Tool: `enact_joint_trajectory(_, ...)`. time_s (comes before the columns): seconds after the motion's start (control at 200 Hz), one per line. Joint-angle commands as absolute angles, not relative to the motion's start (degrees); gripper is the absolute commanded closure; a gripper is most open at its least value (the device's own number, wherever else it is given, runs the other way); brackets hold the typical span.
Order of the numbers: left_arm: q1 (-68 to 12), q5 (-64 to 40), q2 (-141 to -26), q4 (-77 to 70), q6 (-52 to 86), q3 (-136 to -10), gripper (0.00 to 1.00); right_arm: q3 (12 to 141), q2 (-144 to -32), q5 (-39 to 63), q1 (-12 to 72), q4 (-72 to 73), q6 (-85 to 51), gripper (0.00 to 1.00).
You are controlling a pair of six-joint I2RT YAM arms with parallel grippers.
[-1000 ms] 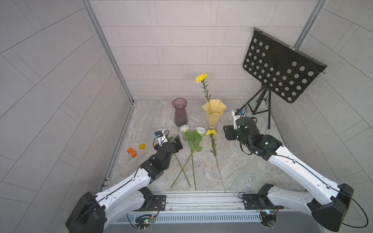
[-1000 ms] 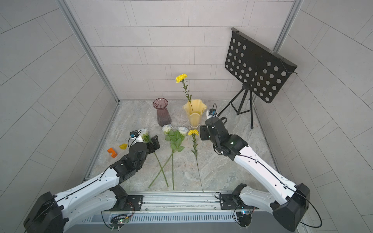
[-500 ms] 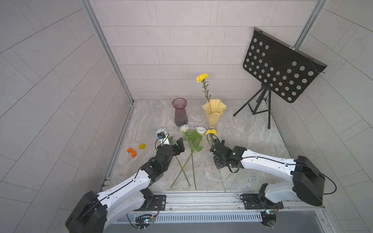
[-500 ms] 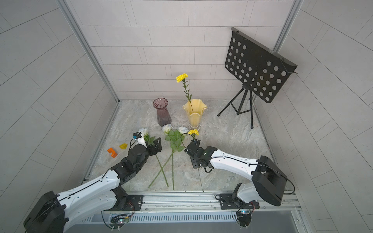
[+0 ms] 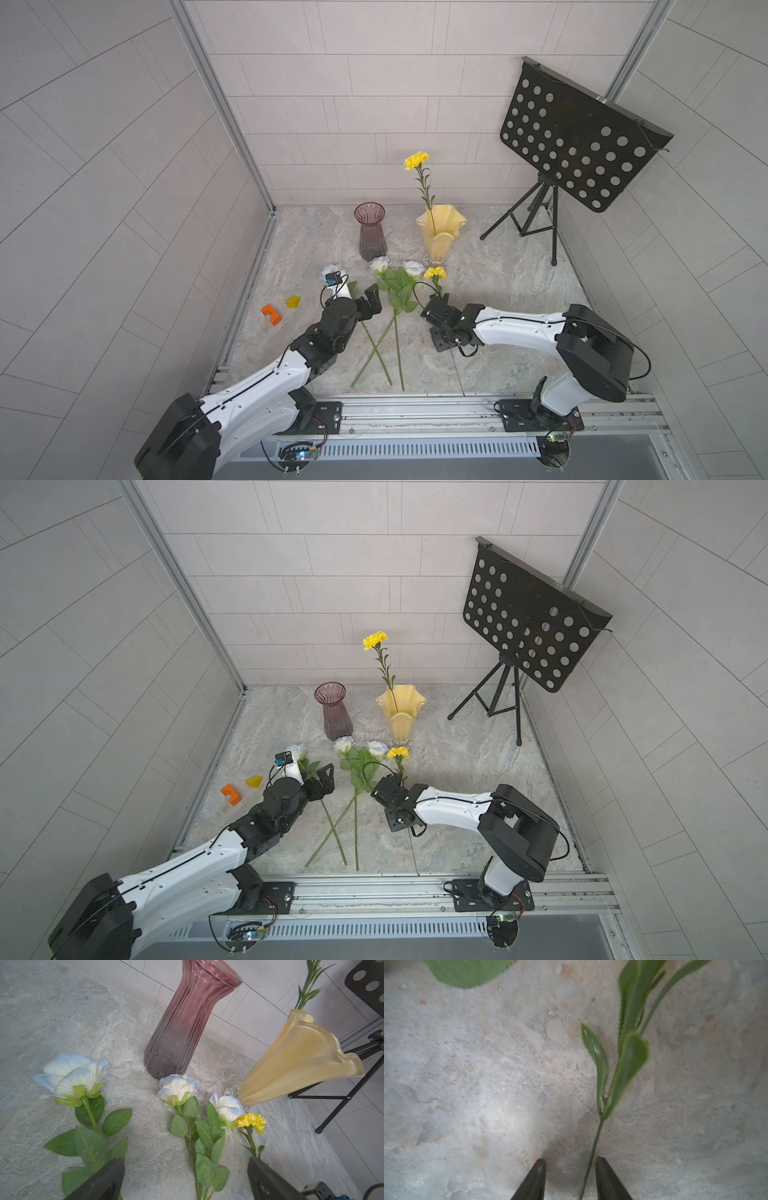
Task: Arrange the flowers in different vases according to their colors
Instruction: Pick up the flower at the center of the board.
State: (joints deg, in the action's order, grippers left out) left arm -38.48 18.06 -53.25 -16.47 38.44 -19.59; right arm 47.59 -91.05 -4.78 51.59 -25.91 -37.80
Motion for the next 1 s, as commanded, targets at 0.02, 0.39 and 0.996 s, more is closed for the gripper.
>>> enact_joint_trajectory(0.02, -38.4, 18.2, -52.6, -17.6, 37.3, -20.7, 0.00, 47.6, -92.9, -5.8, 50.6, -26.5, -37.5, 0.61)
enact_joint_trajectory(0.39, -38.5, 18.3, -52.9, -17.7, 37.1, -20.7, 0.00, 46.9, -94.4, -7.7, 48.8, -26.8, -37.0, 0.69)
enact_joint_trajectory(0.996, -38.4, 26.3, -57.2, -7.8, 42.9, -26.2, 0.00, 50.7, -87.1, -11.2, 50.0, -36.9, -35.9, 1.00)
